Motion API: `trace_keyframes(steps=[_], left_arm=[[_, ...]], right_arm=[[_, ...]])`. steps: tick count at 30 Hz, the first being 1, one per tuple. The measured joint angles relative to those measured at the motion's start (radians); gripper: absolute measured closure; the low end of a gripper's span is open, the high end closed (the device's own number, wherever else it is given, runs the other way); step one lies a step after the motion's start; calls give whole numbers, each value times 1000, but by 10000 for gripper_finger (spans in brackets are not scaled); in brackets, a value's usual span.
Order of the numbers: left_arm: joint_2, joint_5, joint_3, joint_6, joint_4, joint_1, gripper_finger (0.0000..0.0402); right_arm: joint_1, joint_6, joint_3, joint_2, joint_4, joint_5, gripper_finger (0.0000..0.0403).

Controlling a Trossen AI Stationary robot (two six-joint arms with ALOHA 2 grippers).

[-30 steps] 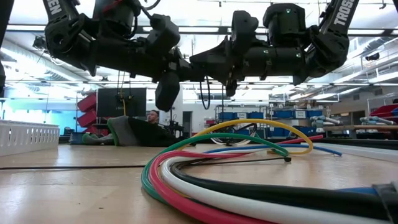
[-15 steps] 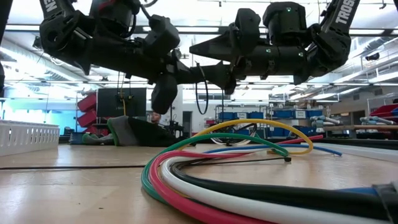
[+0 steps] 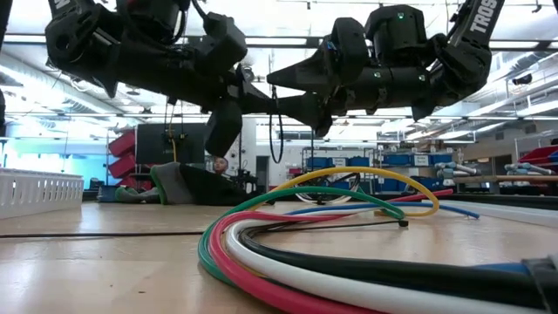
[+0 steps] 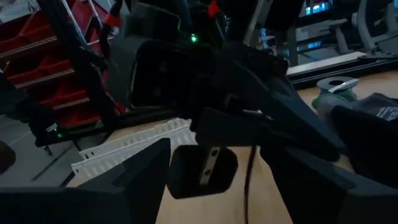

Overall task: Ziptie cables
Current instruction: Insert the top black zip tie pointed tail end through the slot to form a loop

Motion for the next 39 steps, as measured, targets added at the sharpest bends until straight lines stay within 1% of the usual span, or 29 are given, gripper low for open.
trace_keyframes(steps=[1,2,4,5,7,10,14,24,27,29,31,33,36,37,39], left_arm=[[-8,4,0,-1,-3,-3,401],[-17,31,4,-3,11,-7,401],[-41,45,8,-3,13,-18,401],[-50,43,7,-2,-2,-19,401],[-59,18,4,-3,-33,-19,401],[-85,18,5,-2,-41,-25,401],[-82,-3,3,-11,-98,-19,401],[-82,-7,2,-32,-111,-19,401],[-82,-8,2,-32,-111,-18,401],[-82,-10,2,-32,-112,-17,401],[-82,-10,2,-32,-111,-17,401],[-82,-10,2,-32,-111,-17,401],[-82,-10,2,-32,-111,-17,401],[-81,-10,2,-33,-111,-17,401],[-81,-10,2,-37,-110,-17,401]], right_arm=[[-1,1,0,0,-10,1,134],[-5,3,-1,0,-37,17,134],[-18,5,-9,0,-115,36,134],[-21,7,-8,-11,-131,48,134],[-29,6,-3,-43,-173,33,135],[-36,-10,-6,-62,-231,21,137],[-34,-43,-2,-103,-201,0,143],[-25,-46,-3,-114,-201,-16,147],[-18,-47,-3,-114,-201,-21,157],[-12,-48,-3,-114,-205,-29,175],[0,-54,-3,-114,-204,-24,211],[11,-83,-3,-114,-203,-5,264],[16,-127,-3,-114,-202,-4,365],[16,-135,-3,-114,-202,6,383],[13,-149,-3,-114,-202,18,392]])
